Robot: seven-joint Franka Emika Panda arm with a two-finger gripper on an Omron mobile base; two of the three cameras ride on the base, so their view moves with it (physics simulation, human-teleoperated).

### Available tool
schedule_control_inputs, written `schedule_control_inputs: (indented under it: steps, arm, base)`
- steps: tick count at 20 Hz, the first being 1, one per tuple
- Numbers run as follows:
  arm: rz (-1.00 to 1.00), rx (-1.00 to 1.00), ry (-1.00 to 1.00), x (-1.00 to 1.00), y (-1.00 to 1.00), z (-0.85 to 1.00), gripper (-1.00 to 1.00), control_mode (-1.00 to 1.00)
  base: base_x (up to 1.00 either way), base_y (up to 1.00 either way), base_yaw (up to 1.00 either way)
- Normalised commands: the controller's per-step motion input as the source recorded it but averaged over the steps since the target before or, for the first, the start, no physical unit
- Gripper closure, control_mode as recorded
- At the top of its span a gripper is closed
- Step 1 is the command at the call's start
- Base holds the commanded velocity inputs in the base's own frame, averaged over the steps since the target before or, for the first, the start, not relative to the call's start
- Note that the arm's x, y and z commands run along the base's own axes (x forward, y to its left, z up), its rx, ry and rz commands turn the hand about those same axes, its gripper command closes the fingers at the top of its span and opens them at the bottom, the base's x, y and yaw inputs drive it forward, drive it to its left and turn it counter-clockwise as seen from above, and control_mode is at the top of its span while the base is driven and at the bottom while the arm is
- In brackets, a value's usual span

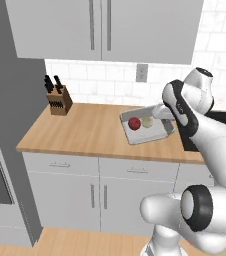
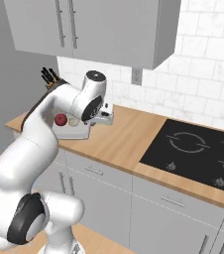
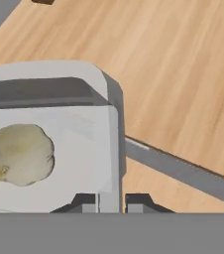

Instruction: Take the meat container that has the steak and place it on the second highest rack of the freezer. Then take the vegetable container that has the garlic and tomato and place it on the highest rack of the freezer.

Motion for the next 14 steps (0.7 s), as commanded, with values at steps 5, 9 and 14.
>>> schedule_control_inputs:
  steps: [5, 9, 14]
  arm:
    - [-0.22, 0.00, -0.04, -0.03, 0.00, 0.17, 1.00, -1.00]
    - [-0.09, 0.03, -0.01, 0.00, 0.00, 0.15, 1.00, -1.00]
    - [0.00, 0.00, 0.00, 0.00, 0.00, -0.01, 1.00, 1.00]
  base:
    - [0.00, 0.00, 0.00]
    - [0.00, 0.00, 0.00]
    - [-0.26, 0.01, -0.02]
